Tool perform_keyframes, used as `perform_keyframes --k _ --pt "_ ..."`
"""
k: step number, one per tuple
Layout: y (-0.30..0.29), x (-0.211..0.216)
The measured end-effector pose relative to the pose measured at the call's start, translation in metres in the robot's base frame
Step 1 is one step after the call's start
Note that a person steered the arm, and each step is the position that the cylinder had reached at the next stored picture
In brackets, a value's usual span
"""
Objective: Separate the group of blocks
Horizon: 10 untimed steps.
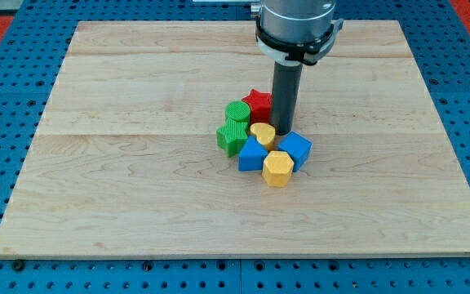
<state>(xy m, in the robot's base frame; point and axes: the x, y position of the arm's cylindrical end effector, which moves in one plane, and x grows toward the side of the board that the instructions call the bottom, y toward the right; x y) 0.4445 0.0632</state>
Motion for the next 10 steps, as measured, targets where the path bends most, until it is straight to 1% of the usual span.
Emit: perform_keyframes --k 1,2,3,4,5,6,7,8,9,10 --pt "0.016 0.030" --pt "-0.003 0.038" --pt "-0.048 0.021" --pt "-0.078 -0.017" --pt "-0.079 -0.033" --pt "-0.049 -0.012" --pt "-0.031 -0.035" --pt "-0.061 -0.080" --pt "-0.097 -0.115" --pt "-0.115 -0.114"
